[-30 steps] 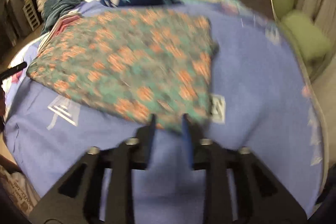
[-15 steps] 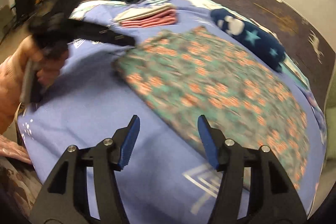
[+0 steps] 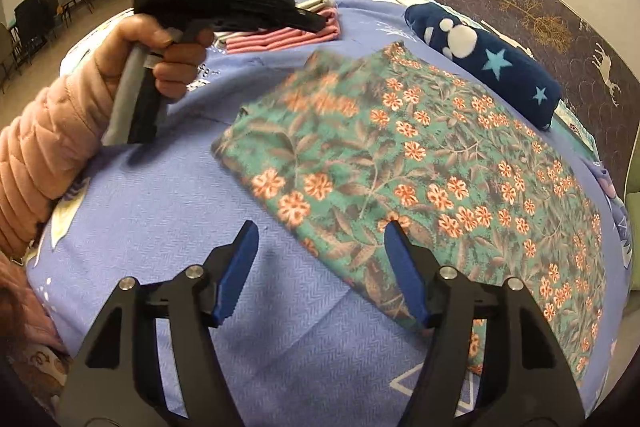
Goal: Fold small clothes
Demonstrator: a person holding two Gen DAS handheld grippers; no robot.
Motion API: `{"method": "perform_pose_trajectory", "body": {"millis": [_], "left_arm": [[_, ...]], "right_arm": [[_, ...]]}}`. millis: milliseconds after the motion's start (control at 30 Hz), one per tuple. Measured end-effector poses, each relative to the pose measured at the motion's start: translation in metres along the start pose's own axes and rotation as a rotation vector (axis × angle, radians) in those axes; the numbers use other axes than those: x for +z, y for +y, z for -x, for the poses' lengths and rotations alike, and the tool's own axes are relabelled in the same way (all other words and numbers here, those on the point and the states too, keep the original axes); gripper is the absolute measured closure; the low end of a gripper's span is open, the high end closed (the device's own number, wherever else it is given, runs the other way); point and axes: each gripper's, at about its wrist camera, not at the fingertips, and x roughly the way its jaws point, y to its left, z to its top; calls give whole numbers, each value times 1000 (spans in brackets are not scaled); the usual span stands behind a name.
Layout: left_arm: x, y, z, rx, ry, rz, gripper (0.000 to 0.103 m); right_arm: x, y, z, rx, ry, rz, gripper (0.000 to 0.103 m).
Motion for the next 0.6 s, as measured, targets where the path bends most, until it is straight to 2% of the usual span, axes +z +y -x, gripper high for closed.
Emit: {"method": "perform_pose_trajectory", "body": {"millis": [33, 67, 100, 133, 233, 267, 367, 400, 467, 533, 567, 600], "left_arm": [[-2, 6, 2, 4, 7, 23, 97], [-4, 11, 3, 0, 12, 45, 86], [-7, 15, 6, -18, 23, 68, 69], [-10, 17, 9, -36, 33, 80, 62], [-18, 12, 9, -119, 82, 65, 56], [-21, 8, 7, -139, 101, 56, 50], [-28, -2, -13, -250, 205, 62, 45], [-29, -5, -25, -261, 239, 65, 45], [-23, -18, -38, -235, 225, -1, 45], [-15, -23, -49, -221, 232, -8, 47], [-9, -24, -56, -210, 229, -3, 61], [-3, -23, -63, -174, 220, 10, 97]], "right_arm": [[1, 1, -4, -3, 6, 7, 36], [2, 4, -9, -5, 14, 18, 36], [4, 8, -13, 0, 19, 30, 36], [5, 11, -16, 3, 21, 38, 36], [9, 25, -22, -37, 6, 89, 35], [11, 28, -24, -52, 1, 99, 35], [18, 35, -32, -88, -12, 109, 35], [21, 37, -36, -105, -21, 113, 35], [27, 42, -41, -138, -42, 129, 36], [32, 51, -48, -185, -82, 179, 42], [33, 55, -52, -196, -97, 210, 59], [35, 60, -56, -203, -105, 248, 84]]}}
